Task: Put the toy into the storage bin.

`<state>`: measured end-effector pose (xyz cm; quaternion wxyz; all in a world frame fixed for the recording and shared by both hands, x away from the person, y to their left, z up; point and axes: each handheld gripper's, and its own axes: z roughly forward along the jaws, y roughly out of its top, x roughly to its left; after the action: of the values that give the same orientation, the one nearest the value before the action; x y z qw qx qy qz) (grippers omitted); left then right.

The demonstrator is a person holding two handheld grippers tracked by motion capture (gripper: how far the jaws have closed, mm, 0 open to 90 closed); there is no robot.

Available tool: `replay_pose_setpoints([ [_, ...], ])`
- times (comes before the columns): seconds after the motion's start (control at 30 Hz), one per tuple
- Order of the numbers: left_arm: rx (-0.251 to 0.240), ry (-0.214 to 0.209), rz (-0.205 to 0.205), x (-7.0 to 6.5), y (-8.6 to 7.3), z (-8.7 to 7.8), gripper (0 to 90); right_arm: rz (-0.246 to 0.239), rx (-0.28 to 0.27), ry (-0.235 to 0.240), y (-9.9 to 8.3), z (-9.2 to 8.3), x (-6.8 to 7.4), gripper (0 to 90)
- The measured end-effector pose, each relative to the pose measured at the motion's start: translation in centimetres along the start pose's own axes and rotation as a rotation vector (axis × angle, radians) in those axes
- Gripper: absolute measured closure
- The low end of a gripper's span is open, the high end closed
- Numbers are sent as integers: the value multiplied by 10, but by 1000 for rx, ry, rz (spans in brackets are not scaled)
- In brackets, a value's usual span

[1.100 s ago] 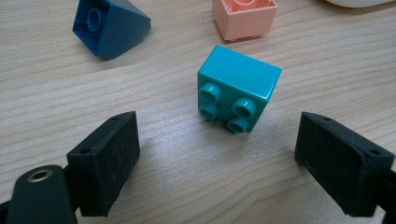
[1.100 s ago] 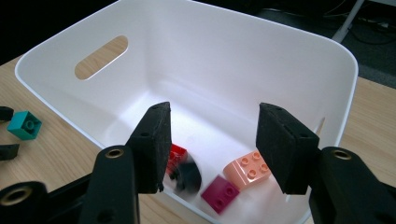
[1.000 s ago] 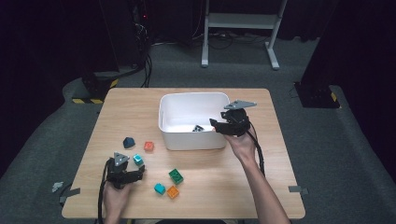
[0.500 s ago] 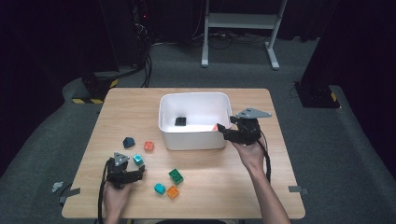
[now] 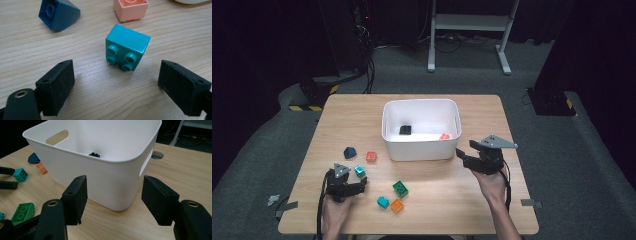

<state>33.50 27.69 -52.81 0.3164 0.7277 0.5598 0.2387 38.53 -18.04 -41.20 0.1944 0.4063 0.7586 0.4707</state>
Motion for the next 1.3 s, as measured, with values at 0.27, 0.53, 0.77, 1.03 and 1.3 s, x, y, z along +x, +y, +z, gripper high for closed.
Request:
replay_pose_setpoints([
  [0.27,0,-3,5,0,0,0,137,25,53,-16,-33,7,-2,383],
  [0.53,-1,-8,9,1,0,0,139,61,113,-60,-71,25,-8,389],
  [0.77,-10,-13,24,-1,0,-1,152,57,179,-102,-89,40,-13,395],
  [1.03,-28,-38,38,0,2,-4,173,65,212,-135,-99,47,-19,388],
  [1.3,-33,-80,36,2,8,-1,229,30,233,-164,-98,51,-16,390],
])
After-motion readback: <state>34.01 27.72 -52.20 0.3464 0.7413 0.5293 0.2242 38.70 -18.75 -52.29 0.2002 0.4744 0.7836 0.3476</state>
